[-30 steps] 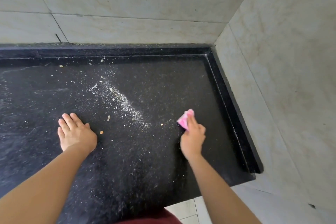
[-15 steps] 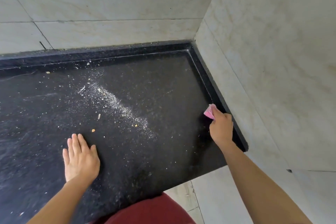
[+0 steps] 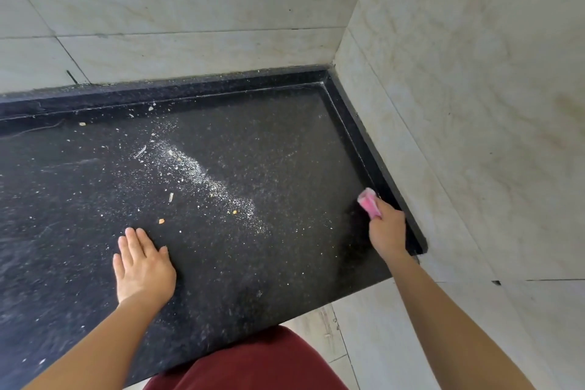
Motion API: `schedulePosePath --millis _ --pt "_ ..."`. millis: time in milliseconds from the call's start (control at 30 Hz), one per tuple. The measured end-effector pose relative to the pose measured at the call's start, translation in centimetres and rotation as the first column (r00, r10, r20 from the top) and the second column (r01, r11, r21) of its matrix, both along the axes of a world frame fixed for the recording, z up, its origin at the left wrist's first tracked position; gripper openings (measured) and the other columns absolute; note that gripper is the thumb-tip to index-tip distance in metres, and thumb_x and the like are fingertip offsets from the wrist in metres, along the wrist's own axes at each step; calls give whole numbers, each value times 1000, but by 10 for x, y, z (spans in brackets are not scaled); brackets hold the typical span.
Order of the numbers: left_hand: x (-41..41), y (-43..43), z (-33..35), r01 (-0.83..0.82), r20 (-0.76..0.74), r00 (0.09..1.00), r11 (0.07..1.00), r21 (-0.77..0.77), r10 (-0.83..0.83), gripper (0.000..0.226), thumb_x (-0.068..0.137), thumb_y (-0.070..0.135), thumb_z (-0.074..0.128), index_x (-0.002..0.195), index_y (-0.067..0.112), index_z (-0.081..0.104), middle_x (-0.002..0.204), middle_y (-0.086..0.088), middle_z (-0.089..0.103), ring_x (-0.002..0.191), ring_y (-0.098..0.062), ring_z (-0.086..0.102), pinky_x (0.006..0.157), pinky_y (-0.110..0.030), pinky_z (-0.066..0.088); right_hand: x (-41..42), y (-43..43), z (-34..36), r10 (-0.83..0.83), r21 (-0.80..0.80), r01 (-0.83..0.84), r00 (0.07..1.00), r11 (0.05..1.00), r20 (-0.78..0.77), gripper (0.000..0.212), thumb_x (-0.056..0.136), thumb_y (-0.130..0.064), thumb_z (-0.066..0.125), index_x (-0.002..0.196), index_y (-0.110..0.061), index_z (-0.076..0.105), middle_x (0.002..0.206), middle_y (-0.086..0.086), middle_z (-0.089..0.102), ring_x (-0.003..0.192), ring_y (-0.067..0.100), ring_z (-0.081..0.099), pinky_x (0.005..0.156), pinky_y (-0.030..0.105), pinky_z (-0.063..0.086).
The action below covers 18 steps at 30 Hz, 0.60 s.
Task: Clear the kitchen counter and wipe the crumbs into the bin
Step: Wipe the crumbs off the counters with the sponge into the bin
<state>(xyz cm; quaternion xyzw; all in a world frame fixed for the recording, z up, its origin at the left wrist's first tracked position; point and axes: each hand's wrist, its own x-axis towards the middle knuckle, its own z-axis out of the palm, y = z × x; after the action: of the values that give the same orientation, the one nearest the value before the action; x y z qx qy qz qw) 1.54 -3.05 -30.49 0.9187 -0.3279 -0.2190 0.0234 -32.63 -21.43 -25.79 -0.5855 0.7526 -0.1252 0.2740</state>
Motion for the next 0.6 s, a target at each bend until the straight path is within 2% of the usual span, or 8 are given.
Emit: schedulePosePath --millis 67,133,233,333,400,467,533,600 --pt "-1 0 0 -1 4 1000 1000 11 1 58 101 27 19 148 1 -2 158 -13 -8 146 -27 -8 118 -41 0 -11 3 -8 23 86 -4 975 996 -223 57 90 0 47 143 -19 37 132 11 49 116 31 45 93 41 41" --pt "-1 0 2 -6 -4 1000 1000 18 6 58 101 27 18 148 1 -4 158 -13 -9 146 -26 -9 118 -40 -1 6 19 -17 99 94 -73 945 993 -312 73 88 -2 48 150 -22 17 151 2 31 125 31 36 100 46 37" --pt "-2 -1 3 -2 -8 1000 1000 13 2 58 101 27 19 148 1 -4 158 -13 -9 146 -27 -9 118 -40 -1 59 54 -28 199 -50 -216 953 975 -230 77 81 5 47 147 -26 21 151 -5 29 117 27 40 94 44 37" --pt "-4 -1 5 1 -8 1000 1000 11 -1 58 101 26 20 148 0 -3 158 -14 -8 146 -27 -8 118 -40 -1 110 85 -34 395 -28 -397 917 917 -58 72 85 5 42 147 -28 27 153 -12 28 117 22 35 96 35 32" --pt "-4 0 6 7 -7 1000 1000 15 -6 58 101 26 19 148 -1 -3 158 -14 -7 146 -27 -8 118 -40 -1 134 94 -36 450 26 -467 864 884 226 59 92 4 39 144 -23 37 147 -7 41 121 20 38 104 31 32" --pt "-4 0 7 8 -5 1000 1000 19 -8 58 101 26 19 148 -1 -3 158 -15 -7 146 -27 -8 118 -41 -1 141 92 -29 381 -12 -425 797 905 469 38 97 -2 42 129 -15 58 123 -1 62 111 16 52 98 30 42" --pt "-4 0 7 9 -9 1000 1000 12 -9 58 101 26 18 148 -1 -3 158 -15 -7 146 -27 -7 118 -41 -1 126 79 -15 326 -157 -288 778 945 537 22 94 -4 50 95 -13 70 80 -9 63 75 2 54 69 21 44" --pt "-4 0 7 8 -13 1000 1000 6 -8 58 101 25 19 148 -1 -3 158 -15 -7 146 -28 -7 118 -41 -1 93 59 -6 285 -292 -152 823 944 492 28 88 3 54 71 -17 64 64 -12 51 59 -1 43 58 23 36"
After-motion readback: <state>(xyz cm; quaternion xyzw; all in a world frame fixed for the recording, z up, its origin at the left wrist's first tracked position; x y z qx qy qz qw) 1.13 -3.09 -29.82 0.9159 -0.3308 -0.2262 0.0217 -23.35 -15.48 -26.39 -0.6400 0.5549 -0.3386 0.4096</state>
